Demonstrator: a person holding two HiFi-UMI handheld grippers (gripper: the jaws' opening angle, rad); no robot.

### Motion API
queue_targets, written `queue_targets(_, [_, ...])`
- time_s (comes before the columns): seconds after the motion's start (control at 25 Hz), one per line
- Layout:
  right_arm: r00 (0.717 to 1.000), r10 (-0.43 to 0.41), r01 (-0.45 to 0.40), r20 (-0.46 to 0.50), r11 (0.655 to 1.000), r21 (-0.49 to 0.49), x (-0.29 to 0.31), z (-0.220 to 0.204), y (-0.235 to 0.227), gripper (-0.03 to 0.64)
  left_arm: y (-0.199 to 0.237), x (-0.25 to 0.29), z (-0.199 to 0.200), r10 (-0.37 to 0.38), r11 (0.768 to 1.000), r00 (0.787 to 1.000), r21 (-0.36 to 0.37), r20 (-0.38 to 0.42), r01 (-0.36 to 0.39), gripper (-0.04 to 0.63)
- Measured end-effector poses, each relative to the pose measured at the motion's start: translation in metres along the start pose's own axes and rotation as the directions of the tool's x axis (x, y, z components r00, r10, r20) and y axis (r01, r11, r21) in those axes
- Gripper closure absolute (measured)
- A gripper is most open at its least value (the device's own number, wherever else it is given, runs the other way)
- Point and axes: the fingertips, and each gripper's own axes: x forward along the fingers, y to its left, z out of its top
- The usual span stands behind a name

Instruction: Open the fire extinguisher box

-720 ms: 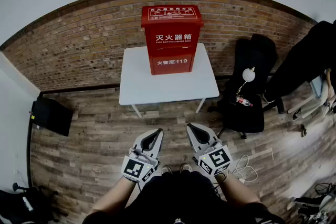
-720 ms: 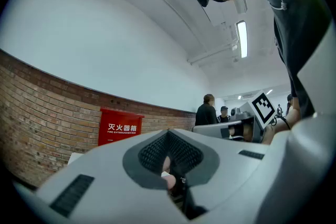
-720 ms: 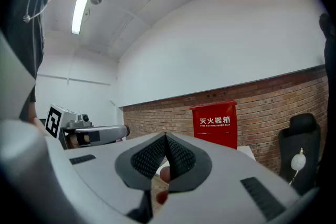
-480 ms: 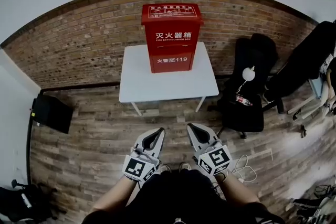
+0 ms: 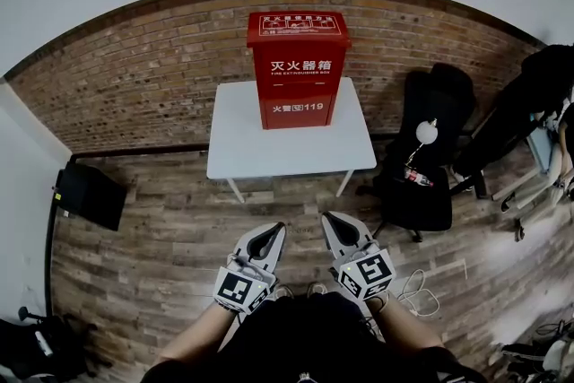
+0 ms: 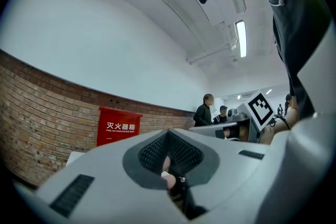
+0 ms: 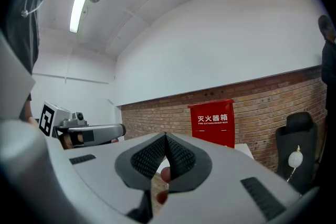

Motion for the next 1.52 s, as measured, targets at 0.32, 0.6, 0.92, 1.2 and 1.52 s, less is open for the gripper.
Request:
queue_targets(0.32, [1.000, -0.024, 0.024, 0.003, 0.999, 0.035, 0.011, -0.004, 0.004, 0.597, 0.019, -0.008, -0.002, -0.011, 1.000, 1.000, -0.003, -0.010, 0.011, 0.546])
queue_targets(0.6, [0.999, -0.044, 0.044, -0.002, 0.997, 0.056, 0.021, -0.007, 0.002, 0.597, 0.035, -0.011, -0.005, -0.023, 1.000, 1.000, -0.018, -0.020, 0.023, 0.546])
queue_targets(0.92, [0.999, -0.047, 0.046, 0.013, 0.998, 0.047, 0.044, -0.002, -0.009, 0.597, 0.060, 0.004, -0.006, -0.032, 0.999, 0.999, -0.015, -0.018, 0.032, 0.546])
queue_targets(1.2, [0.999, -0.050, 0.049, 0.013, 0.998, 0.041, 0.073, 0.003, -0.037, 0.597, 0.092, 0.032, -0.006, -0.006, 1.000, 1.000, -0.030, -0.021, 0.006, 0.546])
queue_targets(1.52, [0.999, -0.039, 0.038, 0.025, 0.999, 0.039, 0.116, 0.020, -0.092, 0.598, 0.133, 0.085, -0.005, 0.025, 0.999, 0.999, -0.040, -0.030, -0.026, 0.546])
